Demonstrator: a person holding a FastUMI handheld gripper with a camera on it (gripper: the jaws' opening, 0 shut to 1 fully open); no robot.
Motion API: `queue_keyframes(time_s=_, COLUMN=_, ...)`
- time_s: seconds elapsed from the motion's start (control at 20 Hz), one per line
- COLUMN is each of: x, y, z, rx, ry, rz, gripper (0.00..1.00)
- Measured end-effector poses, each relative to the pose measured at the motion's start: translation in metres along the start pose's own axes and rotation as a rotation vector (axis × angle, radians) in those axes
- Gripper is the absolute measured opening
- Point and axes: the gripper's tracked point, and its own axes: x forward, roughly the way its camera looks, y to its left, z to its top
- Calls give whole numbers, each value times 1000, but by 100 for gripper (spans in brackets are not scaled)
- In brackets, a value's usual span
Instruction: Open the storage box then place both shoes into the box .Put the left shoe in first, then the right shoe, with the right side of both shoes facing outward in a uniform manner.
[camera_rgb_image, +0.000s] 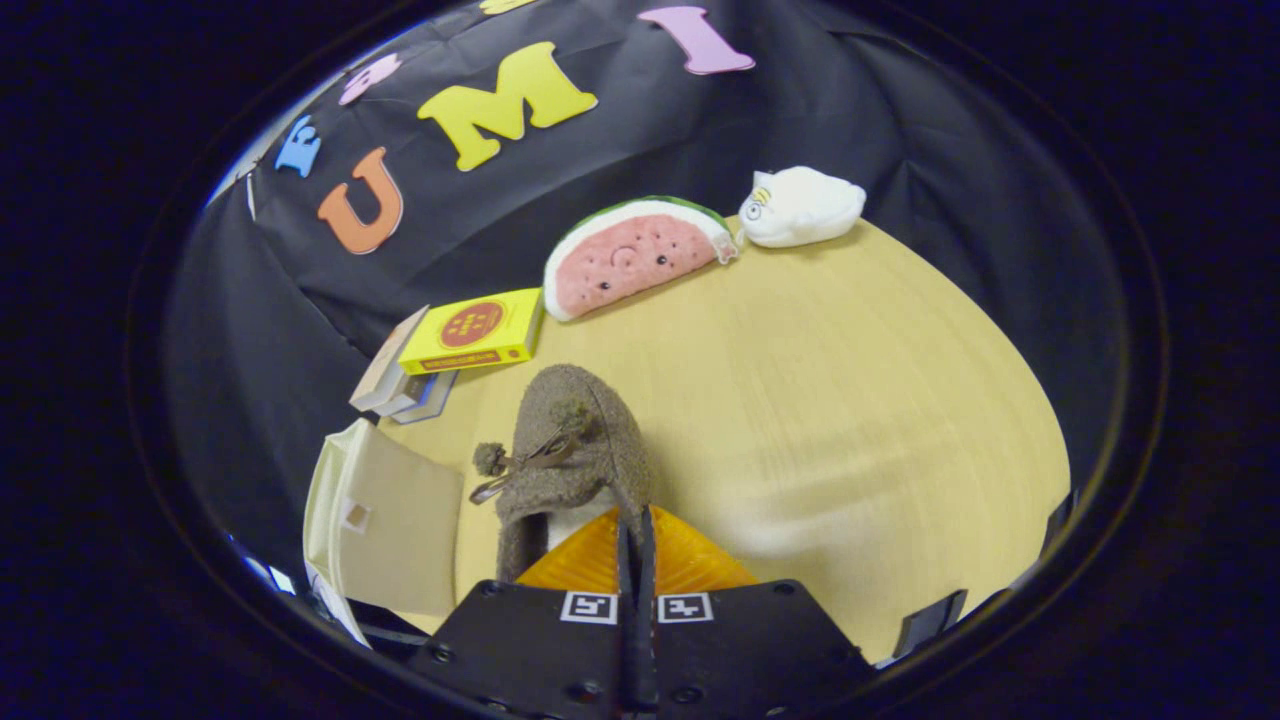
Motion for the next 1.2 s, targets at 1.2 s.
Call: queue_keyframes(time_s=1.2, x=27, y=315, z=-89, rx=80, ry=-69, rz=50, gripper=0)
